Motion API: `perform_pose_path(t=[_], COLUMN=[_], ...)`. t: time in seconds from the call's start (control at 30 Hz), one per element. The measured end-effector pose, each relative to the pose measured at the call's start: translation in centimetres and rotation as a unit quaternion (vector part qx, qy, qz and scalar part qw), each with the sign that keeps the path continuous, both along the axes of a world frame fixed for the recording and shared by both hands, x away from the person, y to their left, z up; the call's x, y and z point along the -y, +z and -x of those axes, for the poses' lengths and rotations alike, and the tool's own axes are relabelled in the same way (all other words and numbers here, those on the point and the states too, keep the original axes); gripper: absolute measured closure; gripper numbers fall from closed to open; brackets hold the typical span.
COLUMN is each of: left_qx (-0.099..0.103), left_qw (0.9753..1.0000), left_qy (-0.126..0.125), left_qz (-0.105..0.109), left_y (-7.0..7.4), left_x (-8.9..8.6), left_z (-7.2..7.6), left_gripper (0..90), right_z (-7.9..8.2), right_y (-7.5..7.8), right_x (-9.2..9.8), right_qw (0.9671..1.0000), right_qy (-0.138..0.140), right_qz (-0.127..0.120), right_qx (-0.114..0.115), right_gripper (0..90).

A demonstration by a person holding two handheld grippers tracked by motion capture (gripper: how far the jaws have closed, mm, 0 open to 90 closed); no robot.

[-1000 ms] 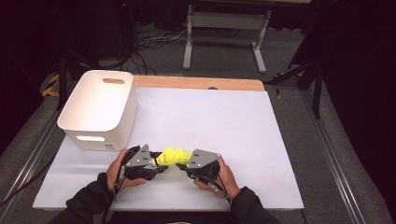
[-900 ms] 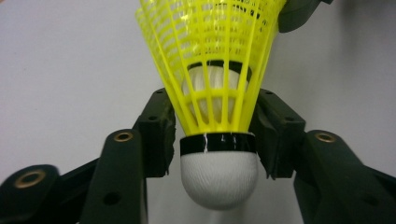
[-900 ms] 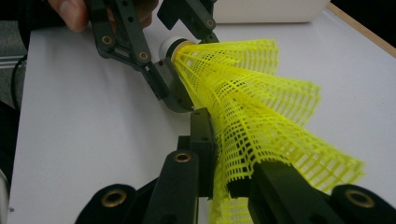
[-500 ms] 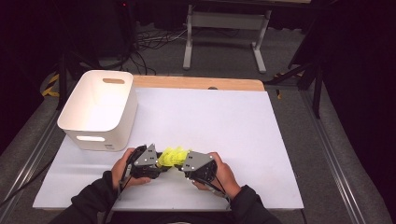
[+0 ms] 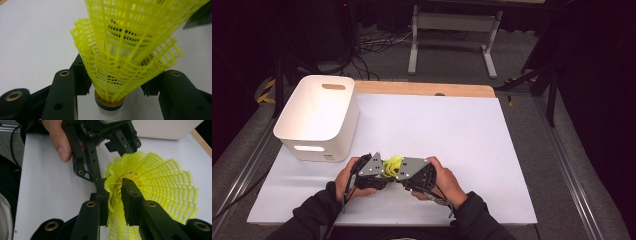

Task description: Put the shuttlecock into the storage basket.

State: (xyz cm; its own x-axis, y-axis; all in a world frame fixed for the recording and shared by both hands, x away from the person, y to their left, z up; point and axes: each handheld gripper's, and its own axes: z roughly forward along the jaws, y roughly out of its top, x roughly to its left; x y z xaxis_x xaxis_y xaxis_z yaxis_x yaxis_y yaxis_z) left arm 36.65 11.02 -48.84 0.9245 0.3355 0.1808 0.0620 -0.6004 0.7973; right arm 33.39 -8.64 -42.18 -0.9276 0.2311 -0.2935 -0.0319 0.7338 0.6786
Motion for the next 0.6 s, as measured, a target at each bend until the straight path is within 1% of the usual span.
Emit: perform_pose_path(t=[0.03,0.07,0.1,0.17,0.3,0.33,0.37,0.4,0.47,0.5,0.53,0.6], left_qx=[0.001,0.002,-0.001,0.005,0.012,0.012,0.013,0.016,0.013,0.013,0.015,0.017], left_qw=[1.0,0.9999,0.9998,0.9998,0.9993,0.9993,0.9992,0.9991,0.9989,0.9989,0.9989,0.9987], left_qy=[0.001,0.003,0.003,0.0,-0.003,-0.003,-0.006,-0.004,-0.008,-0.008,-0.008,-0.01], left_qz=[0.004,0.015,0.019,0.019,0.036,0.036,0.038,0.039,0.045,0.045,0.044,0.046], left_y=[0.0,0.1,0.1,0.2,0.4,0.4,0.4,0.4,0.5,0.5,0.5,0.5], left_x=[0.0,-0.2,-0.3,-0.4,-0.5,-0.5,-0.5,-0.5,-0.6,-0.6,-0.6,-0.6], left_z=[0.0,0.0,0.1,0.1,0.4,0.4,0.5,0.5,0.5,0.5,0.6,0.6], left_gripper=[51.1,51.1,51.4,51.5,51.5,51.5,51.5,51.4,51.4,51.4,51.4,51.4], right_z=[-0.1,-0.1,0.0,0.0,0.2,0.2,0.3,0.4,0.4,0.5,0.5,0.6], right_y=[0.2,0.3,0.5,0.6,0.8,0.8,0.9,0.9,1.0,1.1,1.1,1.4], right_x=[-0.2,-0.4,-0.7,-0.8,-0.6,-0.6,-0.5,-0.4,-0.3,-0.3,-0.3,-0.2], right_qw=[1.0,1.0,1.0,0.9998,0.9994,0.9994,0.9992,0.9992,0.9993,0.9992,0.9992,0.999], right_qy=[0.003,0.002,0.006,0.011,0.015,0.015,0.017,0.017,0.012,0.01,0.01,0.005], right_qz=[-0.002,-0.004,-0.004,-0.014,-0.027,-0.027,-0.035,-0.035,-0.036,-0.037,-0.037,-0.044], right_qx=[-0.005,-0.005,-0.005,-0.009,-0.014,-0.014,-0.013,-0.011,-0.006,-0.005,-0.005,-0.003], right_gripper=[73.5,72.2,69.8,66.9,63.1,63.1,60.7,58.0,55.3,52.3,52.3,46.8])
